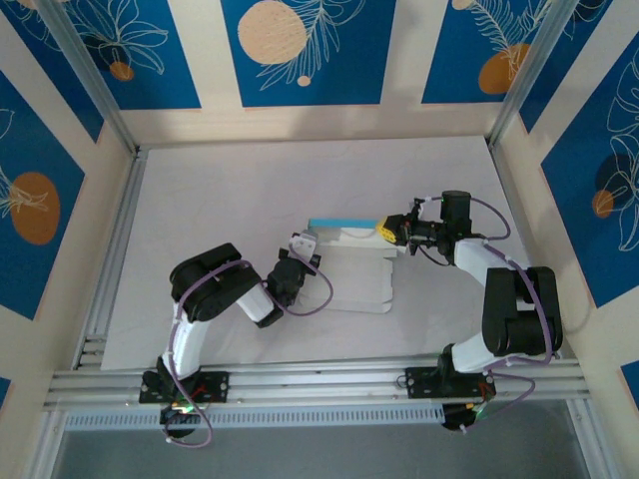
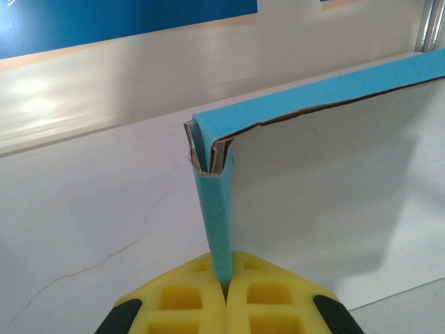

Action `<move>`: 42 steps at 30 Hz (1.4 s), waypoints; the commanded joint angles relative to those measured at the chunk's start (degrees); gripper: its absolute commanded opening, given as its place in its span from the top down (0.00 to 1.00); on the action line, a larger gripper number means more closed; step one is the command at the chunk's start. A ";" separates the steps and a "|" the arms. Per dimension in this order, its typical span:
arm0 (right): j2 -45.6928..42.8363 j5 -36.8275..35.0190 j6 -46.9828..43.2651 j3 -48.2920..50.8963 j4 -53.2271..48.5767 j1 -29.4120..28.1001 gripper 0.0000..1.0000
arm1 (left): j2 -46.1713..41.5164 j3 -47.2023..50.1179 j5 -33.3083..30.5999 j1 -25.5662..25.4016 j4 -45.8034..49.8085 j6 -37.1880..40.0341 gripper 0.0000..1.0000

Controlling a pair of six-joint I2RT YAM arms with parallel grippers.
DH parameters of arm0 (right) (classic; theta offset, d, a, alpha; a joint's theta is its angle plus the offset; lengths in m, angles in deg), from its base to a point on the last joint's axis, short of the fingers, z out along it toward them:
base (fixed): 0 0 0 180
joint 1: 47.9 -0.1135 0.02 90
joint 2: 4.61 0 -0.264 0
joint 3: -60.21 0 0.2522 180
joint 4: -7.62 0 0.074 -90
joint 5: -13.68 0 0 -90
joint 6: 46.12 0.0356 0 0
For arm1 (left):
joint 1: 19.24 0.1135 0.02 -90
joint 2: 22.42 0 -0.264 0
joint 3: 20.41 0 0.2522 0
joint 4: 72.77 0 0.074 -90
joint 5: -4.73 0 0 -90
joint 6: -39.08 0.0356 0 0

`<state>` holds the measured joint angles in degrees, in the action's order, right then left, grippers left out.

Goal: Fold the paper box

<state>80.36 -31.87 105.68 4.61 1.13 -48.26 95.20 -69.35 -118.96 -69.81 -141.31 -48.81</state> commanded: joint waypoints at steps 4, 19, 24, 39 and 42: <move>-1.52 -4.17 -3.55 -0.53 -7.74 -0.30 1.00 | 1.70 0.46 -1.55 -1.21 1.78 1.79 1.00; -5.97 -13.12 -9.98 -7.06 -22.91 -2.41 0.66 | 4.90 -0.06 -4.27 -1.29 1.71 -0.26 1.00; -9.80 -16.69 -13.09 -10.97 -31.05 -2.59 0.45 | 5.42 -0.17 -3.98 -1.29 1.88 -0.26 1.00; -21.21 -37.27 -19.72 -7.91 -50.15 -12.39 0.85 | 4.81 0.18 -5.06 -1.29 1.79 -0.68 1.00; -17.60 -40.07 -21.01 -5.72 -47.23 -13.53 0.88 | 4.48 0.27 -5.38 -1.29 1.79 -0.79 1.00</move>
<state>60.10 -66.80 86.79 -3.46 -44.79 -61.04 97.81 -70.25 -122.26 -70.66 -144.79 -49.05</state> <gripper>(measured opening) 0.122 0.044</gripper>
